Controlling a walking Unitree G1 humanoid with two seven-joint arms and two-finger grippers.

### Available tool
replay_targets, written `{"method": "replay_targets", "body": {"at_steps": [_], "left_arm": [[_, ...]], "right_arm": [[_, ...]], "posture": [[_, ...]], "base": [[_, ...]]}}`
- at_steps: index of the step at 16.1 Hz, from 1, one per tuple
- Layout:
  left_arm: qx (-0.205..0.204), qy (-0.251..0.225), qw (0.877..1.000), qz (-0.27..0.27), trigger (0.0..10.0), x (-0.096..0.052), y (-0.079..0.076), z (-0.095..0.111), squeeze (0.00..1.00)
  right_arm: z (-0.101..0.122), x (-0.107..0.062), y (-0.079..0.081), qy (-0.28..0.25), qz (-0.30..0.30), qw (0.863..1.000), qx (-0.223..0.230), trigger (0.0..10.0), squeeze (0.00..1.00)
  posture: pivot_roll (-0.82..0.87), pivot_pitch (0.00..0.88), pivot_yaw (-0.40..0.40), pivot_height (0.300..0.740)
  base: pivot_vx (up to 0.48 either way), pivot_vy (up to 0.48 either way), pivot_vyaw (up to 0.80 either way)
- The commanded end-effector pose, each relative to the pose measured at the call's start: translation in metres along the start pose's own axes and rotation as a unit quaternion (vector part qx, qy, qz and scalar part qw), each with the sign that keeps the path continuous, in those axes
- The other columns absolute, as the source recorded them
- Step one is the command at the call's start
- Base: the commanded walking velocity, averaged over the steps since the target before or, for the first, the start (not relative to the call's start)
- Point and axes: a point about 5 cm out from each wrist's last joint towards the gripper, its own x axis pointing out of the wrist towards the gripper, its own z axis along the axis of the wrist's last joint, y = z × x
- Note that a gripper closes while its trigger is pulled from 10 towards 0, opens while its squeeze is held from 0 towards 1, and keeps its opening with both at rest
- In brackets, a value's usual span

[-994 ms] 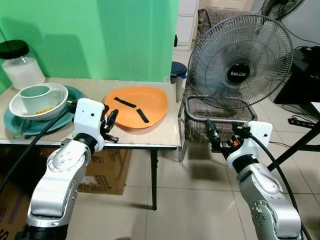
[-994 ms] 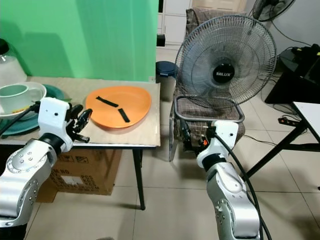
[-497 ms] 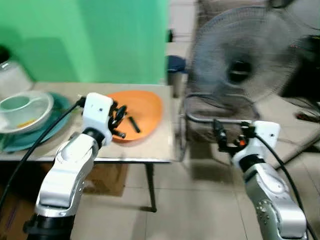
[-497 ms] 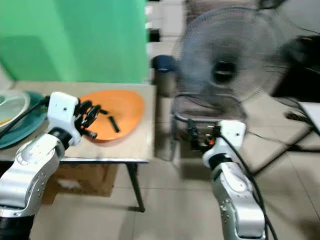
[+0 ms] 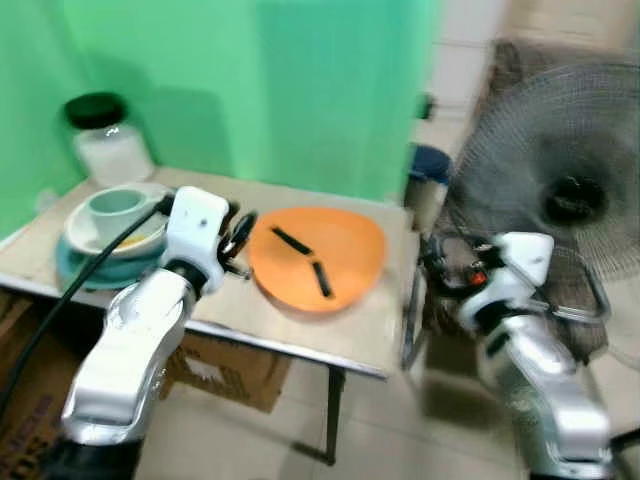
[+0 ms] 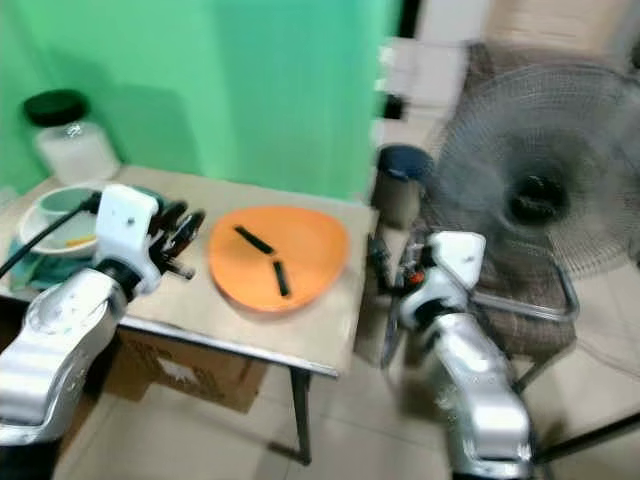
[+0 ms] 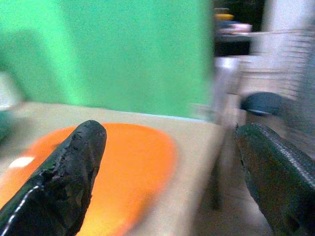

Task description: Setting the table

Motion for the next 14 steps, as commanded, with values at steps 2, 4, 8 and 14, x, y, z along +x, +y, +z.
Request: {"method": "replay_targets", "body": {"at_steps": [2,4,8,14], "left_arm": [[0.01,-0.011,1.0,-0.025,10.0,0.001,-0.009,0.006,0.0],[0.015,-0.012,0.999,-0.048,10.0,0.0,-0.012,0.005,0.0],[0.063,0.017,0.992,-0.112,10.0,0.009,-0.012,-0.004,0.0],[0.07,0.031,0.987,-0.144,10.0,0.044,0.003,-0.026,0.0]], "right_arm": [[-0.002,-0.002,-0.013,0.012,0.0,1.0,-0.009,10.0,0.0],[-0.002,-0.002,-0.017,0.018,0.022,1.0,-0.001,10.0,0.0],[-0.002,0.01,-0.021,0.025,0.048,0.998,0.012,10.0,0.13],[0.002,0.024,-0.015,0.043,0.128,0.991,-0.007,10.0,1.0]], "posture": [[0.05,0.0,-0.026,0.74],[0.05,0.0,-0.031,0.74],[0.05,0.0,-0.03,0.74],[0.05,0.0,-0.049,0.74]], "base": [[0.0,0.0,0.0],[0.0,0.0,0.0],[0.0,0.0,0.0],[0.0,0.0,0.0]]}}
